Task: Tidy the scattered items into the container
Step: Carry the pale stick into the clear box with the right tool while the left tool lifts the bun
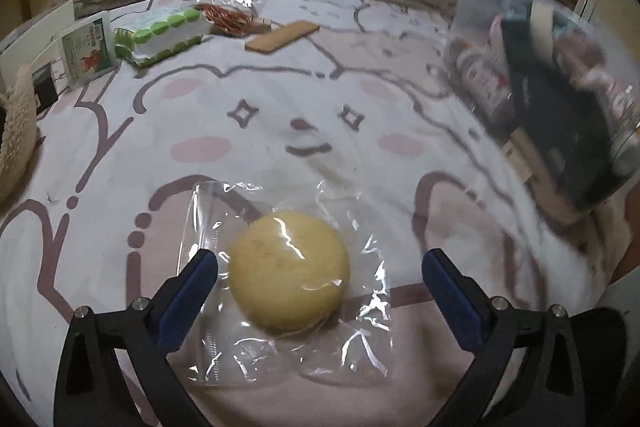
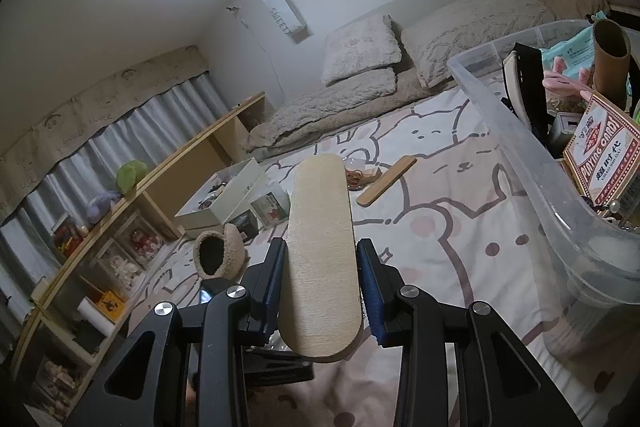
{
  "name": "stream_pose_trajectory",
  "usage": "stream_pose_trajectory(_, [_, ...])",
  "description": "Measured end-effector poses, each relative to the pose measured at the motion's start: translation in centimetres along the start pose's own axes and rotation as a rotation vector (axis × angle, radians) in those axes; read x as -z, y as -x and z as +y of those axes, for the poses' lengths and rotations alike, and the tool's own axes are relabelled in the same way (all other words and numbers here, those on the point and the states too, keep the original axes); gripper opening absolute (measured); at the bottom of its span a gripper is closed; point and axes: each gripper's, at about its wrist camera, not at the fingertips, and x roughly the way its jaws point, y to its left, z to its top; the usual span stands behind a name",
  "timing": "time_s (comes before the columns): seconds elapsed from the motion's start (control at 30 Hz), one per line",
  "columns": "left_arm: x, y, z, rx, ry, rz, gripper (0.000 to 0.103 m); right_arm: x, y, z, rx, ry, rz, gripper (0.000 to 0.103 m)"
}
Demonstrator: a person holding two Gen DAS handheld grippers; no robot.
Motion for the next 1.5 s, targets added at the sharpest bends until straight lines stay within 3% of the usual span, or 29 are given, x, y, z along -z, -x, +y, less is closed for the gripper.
stream_pose_trajectory(0.13, [0.4, -0.6, 0.8, -0.034, 0.014, -0.005, 0.098, -0.2, 0.6, -0.1, 0.001, 0.003, -0.008, 0.036])
stream_pose_trajectory(0.2, [0.3, -0.3, 1.4, -0.042, 0.035, -0.02, 0.086, -0.4, 0.9, -0.2, 0.0, 0.002, -0.016, 0.036])
stream_pose_trajectory(0.33, [0.1, 0.7, 1.7, -0.005, 0.05, -0.055, 0.073, -0.8, 1.5, 0.0, -0.001, 0.005, -0.032, 0.036])
stream_pose_trajectory(0.63, [0.2, 3.2, 1.9, 0.019, 0.045, -0.123, 0.057, -2.6, 3.3, 0.9, 0.007, 0.037, -0.076, 0.036])
stream_pose_trajectory(1.07, [0.1, 6.1, 2.8, 0.083, 0.08, -0.193, 0.039, -6.6, 7.1, 1.1, 0.056, 0.065, -0.169, 0.036])
stream_pose_trajectory(1.33, [-0.3, 7.7, 3.5, 0.073, 0.084, -0.211, 0.025, -8.8, 9.0, 0.4, 0.101, 0.074, -0.206, 0.036])
stream_pose_trajectory(1.5, [-0.4, 8.4, 4.3, 0.064, 0.091, -0.211, 0.022, -9.5, 9.9, 0.0, 0.121, 0.073, -0.216, 0.036])
